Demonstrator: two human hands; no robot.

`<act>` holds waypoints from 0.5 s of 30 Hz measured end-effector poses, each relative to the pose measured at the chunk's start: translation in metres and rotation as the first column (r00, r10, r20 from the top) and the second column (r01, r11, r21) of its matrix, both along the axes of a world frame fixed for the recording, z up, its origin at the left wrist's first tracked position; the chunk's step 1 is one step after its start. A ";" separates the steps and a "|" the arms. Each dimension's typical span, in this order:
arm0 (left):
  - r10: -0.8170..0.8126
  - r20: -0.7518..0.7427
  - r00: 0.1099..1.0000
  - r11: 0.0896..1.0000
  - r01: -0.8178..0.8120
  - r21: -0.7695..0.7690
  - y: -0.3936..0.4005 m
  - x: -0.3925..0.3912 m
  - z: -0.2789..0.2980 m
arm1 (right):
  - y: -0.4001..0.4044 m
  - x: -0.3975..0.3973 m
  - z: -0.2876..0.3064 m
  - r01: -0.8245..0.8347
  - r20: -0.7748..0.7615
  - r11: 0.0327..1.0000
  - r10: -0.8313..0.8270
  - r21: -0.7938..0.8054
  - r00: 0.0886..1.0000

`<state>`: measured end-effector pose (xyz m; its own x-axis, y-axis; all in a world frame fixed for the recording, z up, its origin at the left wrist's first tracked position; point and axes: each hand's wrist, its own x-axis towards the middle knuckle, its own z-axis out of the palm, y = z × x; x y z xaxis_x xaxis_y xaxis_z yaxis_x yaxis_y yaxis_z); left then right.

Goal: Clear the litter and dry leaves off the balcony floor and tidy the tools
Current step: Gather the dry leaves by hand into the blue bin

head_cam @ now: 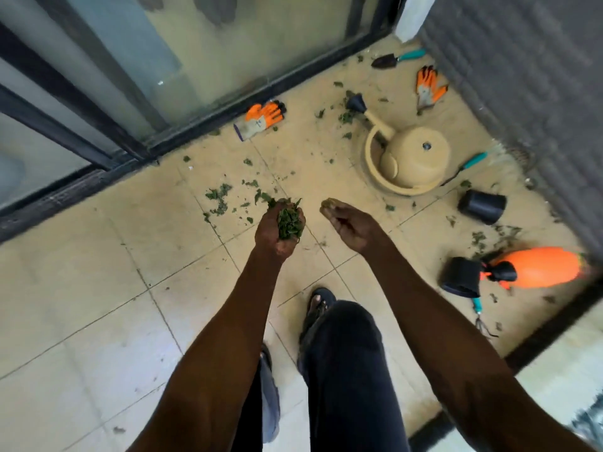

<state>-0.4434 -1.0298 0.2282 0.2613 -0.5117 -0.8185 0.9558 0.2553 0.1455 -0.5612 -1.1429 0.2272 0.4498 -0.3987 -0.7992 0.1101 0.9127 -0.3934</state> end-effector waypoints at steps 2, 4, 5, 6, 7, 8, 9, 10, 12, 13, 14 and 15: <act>-0.001 0.022 1.000 1.000 0.001 0.024 0.014 0.000 0.080 | 0.023 0.005 0.079 0.028 0.032 0.999 -0.029 0.045 0.999; 0.017 0.034 0.999 0.998 -0.019 0.054 0.028 0.002 0.150 | 0.046 0.013 0.149 0.024 0.034 0.997 -0.027 0.077 0.999; 0.031 0.044 0.999 0.997 -0.034 0.070 0.039 0.006 0.187 | 0.058 0.018 0.187 0.004 0.031 0.996 -0.007 0.090 0.999; 0.036 0.058 0.998 0.996 -0.041 0.081 0.049 0.010 0.218 | 0.071 0.023 0.220 -0.011 0.038 0.994 0.007 0.107 0.999; 0.053 0.079 0.995 0.994 -0.060 0.092 0.063 0.016 0.250 | 0.084 0.029 0.254 -0.039 0.050 0.992 0.033 0.122 0.998; 0.072 0.094 0.993 0.992 -0.081 0.099 0.074 0.021 0.274 | 0.094 0.035 0.279 -0.067 0.057 0.988 0.059 0.136 0.997; 0.089 0.105 0.990 0.990 -0.099 0.099 0.086 0.025 0.294 | 0.105 0.040 0.298 -0.090 0.066 0.986 0.081 0.141 0.994; 0.109 0.119 0.987 0.987 -0.122 0.105 0.102 0.034 0.315 | 0.116 0.049 0.317 -0.131 0.077 0.981 0.121 0.142 0.990; 0.166 0.139 0.976 0.978 -0.181 0.103 0.136 0.046 0.348 | 0.141 0.067 0.343 -0.206 0.096 0.968 0.194 0.141 0.976; 0.198 0.147 0.969 0.972 -0.214 0.101 0.153 0.052 0.362 | 0.153 0.077 0.354 -0.245 0.101 0.961 0.233 0.131 0.967; 0.223 0.155 0.962 0.965 -0.240 0.102 0.168 0.058 0.373 | 0.164 0.087 0.362 -0.288 0.108 0.951 0.276 0.115 0.955; 0.255 0.165 0.953 0.955 -0.275 0.110 0.190 0.063 0.384 | 0.181 0.100 0.373 -0.346 0.101 0.933 0.336 0.098 0.936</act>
